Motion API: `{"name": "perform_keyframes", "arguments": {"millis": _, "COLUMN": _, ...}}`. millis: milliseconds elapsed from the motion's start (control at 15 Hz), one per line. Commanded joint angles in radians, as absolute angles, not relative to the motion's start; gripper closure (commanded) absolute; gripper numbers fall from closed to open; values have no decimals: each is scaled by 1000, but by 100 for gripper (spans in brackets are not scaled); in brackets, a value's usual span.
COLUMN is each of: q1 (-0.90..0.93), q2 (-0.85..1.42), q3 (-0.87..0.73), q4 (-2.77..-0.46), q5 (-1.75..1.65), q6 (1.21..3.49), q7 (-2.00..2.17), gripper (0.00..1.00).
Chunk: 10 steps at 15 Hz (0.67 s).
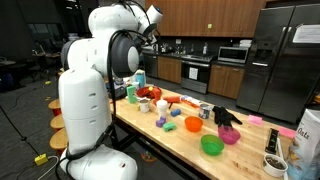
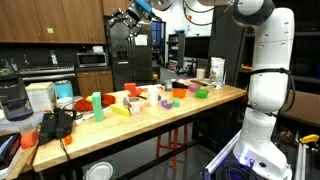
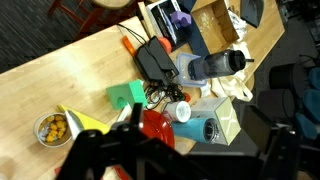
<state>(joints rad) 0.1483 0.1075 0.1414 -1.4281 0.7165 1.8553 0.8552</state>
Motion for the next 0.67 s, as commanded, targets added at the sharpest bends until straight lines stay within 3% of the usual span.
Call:
{"name": "perform_keyframes", "arguments": {"millis": 0, "q1": 146, "q2": 123, "q3": 136, "q4": -1385, "q5": 705, "q6": 1813, "q7": 895, "gripper": 0}}
{"name": "perform_keyframes", "arguments": {"millis": 600, "q1": 96, "q2": 112, "q3": 92, "q4": -1357, "q5": 657, "q6": 1736, "q7": 896, "gripper": 0}}
